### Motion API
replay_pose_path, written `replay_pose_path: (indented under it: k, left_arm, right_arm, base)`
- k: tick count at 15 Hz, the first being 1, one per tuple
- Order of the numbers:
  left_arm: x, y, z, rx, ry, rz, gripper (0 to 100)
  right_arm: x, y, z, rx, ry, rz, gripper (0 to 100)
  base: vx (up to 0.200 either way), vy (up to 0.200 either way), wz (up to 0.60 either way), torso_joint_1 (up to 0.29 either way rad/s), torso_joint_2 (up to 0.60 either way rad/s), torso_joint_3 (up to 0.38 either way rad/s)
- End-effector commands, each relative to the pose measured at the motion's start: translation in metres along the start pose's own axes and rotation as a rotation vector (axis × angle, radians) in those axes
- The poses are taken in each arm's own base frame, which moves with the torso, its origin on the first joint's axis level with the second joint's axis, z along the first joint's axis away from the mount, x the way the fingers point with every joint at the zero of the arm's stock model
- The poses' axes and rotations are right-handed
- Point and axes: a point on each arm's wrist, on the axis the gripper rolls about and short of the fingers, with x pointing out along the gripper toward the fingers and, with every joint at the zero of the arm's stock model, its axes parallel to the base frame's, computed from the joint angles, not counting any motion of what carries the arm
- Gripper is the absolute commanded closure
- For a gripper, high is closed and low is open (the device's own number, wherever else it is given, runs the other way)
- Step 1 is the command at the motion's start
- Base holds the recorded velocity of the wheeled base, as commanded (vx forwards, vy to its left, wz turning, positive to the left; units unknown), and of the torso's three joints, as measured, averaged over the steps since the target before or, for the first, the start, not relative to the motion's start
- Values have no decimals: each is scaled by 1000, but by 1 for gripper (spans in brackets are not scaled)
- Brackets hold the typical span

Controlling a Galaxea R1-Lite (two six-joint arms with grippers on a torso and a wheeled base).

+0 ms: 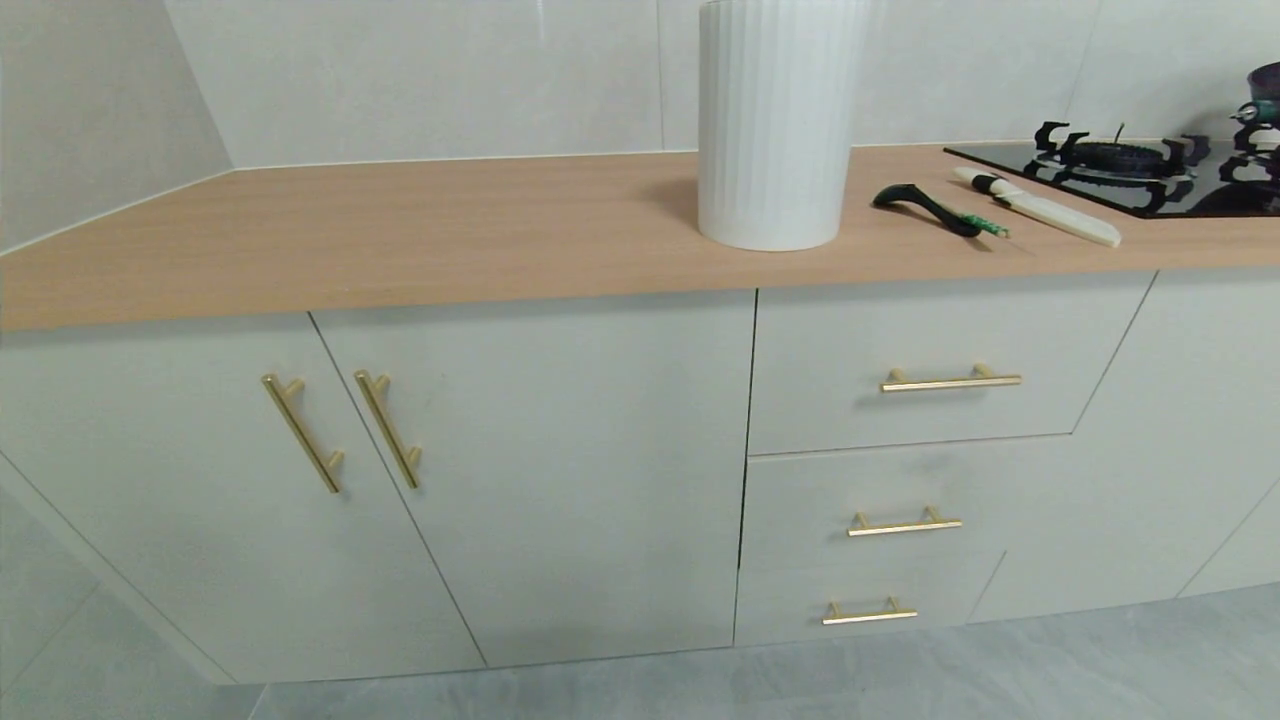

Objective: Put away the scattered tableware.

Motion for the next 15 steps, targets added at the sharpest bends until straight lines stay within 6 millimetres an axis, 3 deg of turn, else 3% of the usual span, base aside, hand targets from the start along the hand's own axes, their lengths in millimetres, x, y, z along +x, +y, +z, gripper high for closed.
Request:
replay_pose_path:
  k: [1,6,9,15]
  left_arm:
    - [0,0,0,-1,1,-1,0]
    - [0,0,0,-1,1,-1,0]
    - [0,0,0,-1,1,-1,0]
    - [0,0,0,-1,1,1,0]
  right_arm:
    - [0,0,0,0,1,-2,0]
    - [0,0,0,0,1,-2,0]
    - [0,0,0,0,1,-2,0]
    - [0,0,0,-2,1,0,0]
  base:
    - [0,0,0,0,0,0]
    - [0,0,0,0,0,0]
    - [0,-200,0,4,2,5]
    - [0,0,0,0,0,0]
